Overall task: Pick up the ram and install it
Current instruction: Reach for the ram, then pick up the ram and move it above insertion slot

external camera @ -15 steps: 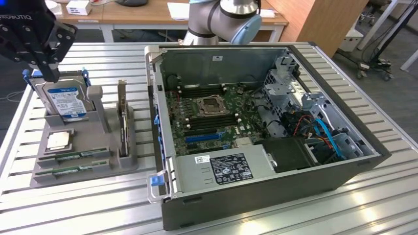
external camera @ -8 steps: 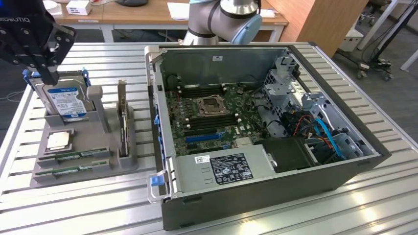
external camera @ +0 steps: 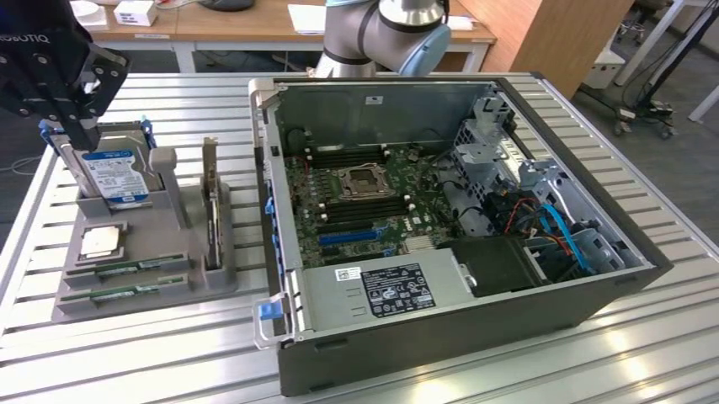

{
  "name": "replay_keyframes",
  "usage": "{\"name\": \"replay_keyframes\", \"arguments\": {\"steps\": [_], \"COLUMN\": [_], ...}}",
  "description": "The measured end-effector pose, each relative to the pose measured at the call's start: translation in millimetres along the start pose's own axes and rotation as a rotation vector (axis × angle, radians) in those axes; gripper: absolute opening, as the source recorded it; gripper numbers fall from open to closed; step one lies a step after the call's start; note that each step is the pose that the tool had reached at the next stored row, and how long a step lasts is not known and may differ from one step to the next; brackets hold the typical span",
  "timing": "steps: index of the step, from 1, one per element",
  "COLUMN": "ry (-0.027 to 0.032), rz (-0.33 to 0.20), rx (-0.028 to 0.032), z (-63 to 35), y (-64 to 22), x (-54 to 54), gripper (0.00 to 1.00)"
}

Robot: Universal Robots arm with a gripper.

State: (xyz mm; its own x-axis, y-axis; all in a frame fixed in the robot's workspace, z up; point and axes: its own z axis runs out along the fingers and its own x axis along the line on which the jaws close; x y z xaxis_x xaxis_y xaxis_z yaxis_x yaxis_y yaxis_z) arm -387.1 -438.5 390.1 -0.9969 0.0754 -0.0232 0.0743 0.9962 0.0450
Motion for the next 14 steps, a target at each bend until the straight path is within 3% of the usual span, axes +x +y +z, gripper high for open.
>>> {"name": "replay_keyframes", "arguments": {"steps": [14], "ry": [0.0002], "rz": [-0.004], "rx": [-0.0001], "z": [0.0], "y": [-0.1], "x": [0.0], "gripper": [0.1]}}
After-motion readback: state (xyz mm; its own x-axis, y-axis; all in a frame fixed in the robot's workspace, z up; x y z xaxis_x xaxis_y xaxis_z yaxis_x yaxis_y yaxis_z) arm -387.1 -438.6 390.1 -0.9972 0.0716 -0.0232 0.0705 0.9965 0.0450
